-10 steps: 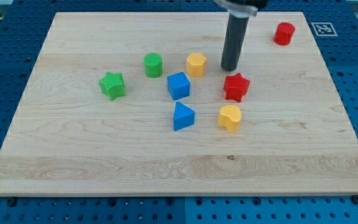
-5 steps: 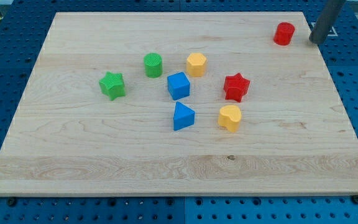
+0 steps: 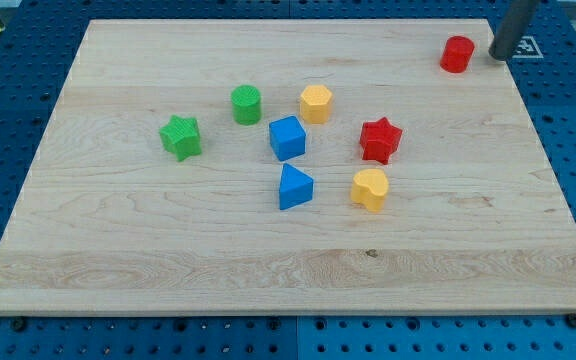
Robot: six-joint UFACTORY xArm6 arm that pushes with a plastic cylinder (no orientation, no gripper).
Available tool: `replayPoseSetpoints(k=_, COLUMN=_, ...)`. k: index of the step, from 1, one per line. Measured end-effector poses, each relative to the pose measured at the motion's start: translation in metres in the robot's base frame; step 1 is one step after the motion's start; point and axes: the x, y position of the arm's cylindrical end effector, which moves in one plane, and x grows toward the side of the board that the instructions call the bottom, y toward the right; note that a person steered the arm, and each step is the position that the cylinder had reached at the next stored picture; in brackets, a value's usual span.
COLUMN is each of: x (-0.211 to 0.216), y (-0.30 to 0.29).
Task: Push the red circle top left to the green circle
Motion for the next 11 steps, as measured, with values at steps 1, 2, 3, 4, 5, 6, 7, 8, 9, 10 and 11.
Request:
replayPoseSetpoints(k=1, x=0.000, y=-0.033)
replayPoseSetpoints(k=2, x=0.000, y=-0.064)
replayPoseSetpoints(k=3, x=0.000, y=-0.090)
replayPoseSetpoints(k=4, x=0.000, y=-0.122)
replayPoseSetpoints(k=5, x=0.000, y=-0.147)
replayPoseSetpoints(k=6, x=0.016, y=-0.155)
replayPoseSetpoints(k=7, x=0.037, y=-0.159)
replayPoseSetpoints(k=8, x=0.037, y=-0.180)
replayPoseSetpoints(k=9, x=0.038, y=-0.201)
replayPoseSetpoints(k=10, x=0.041, y=-0.220)
replayPoseSetpoints(k=11, x=0.048, y=-0.230)
